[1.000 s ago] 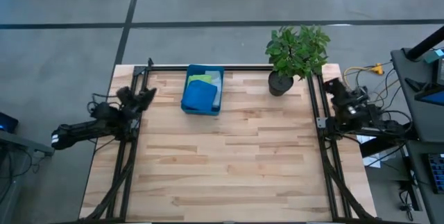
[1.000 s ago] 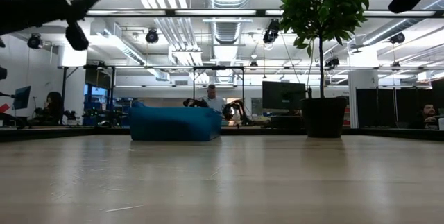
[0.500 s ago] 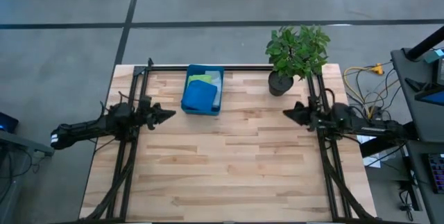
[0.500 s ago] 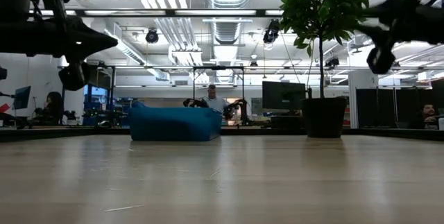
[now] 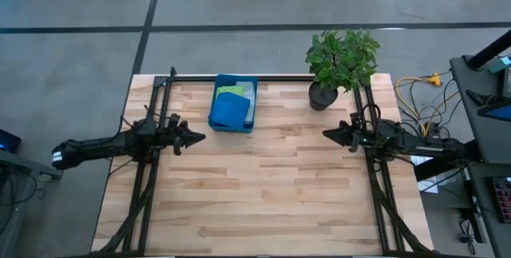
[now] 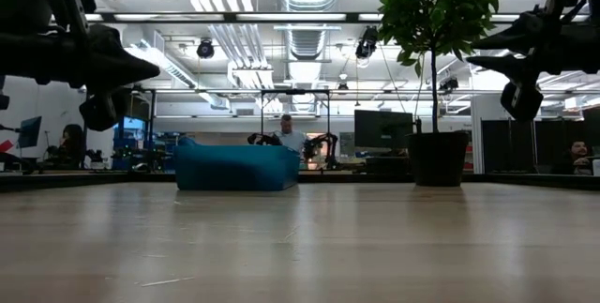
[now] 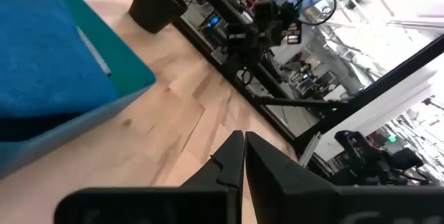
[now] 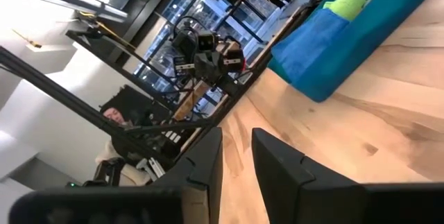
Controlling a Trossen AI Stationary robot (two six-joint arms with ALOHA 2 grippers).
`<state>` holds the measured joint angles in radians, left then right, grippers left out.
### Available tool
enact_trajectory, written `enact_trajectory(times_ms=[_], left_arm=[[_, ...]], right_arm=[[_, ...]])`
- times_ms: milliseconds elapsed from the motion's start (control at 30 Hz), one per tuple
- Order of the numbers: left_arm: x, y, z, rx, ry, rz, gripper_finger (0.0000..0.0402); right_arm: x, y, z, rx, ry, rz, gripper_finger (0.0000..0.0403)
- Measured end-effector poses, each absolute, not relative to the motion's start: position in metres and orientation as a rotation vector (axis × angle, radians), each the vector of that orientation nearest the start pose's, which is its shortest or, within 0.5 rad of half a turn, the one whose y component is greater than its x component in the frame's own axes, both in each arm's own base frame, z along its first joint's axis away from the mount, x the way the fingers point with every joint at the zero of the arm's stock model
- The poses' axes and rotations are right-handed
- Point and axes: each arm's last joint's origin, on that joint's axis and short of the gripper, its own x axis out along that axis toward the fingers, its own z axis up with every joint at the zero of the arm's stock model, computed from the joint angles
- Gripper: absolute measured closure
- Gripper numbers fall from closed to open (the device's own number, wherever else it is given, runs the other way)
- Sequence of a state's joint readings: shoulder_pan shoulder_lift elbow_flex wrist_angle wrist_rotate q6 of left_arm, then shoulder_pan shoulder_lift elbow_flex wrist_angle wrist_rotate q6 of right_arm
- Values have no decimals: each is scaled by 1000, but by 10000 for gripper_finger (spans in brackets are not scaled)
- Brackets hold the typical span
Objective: Fold microfiber towels
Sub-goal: Return to Home Position
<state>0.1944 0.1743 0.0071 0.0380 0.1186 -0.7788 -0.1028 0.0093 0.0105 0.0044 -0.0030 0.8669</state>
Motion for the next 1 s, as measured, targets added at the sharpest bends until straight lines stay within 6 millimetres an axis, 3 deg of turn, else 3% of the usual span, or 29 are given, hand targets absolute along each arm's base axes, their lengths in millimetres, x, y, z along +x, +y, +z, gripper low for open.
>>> enact_trajectory(times_ms=[1000], left_arm=[[109, 18, 151, -804, 140, 143, 402]], right_arm=[[97, -10, 167, 863, -49, -91, 317]])
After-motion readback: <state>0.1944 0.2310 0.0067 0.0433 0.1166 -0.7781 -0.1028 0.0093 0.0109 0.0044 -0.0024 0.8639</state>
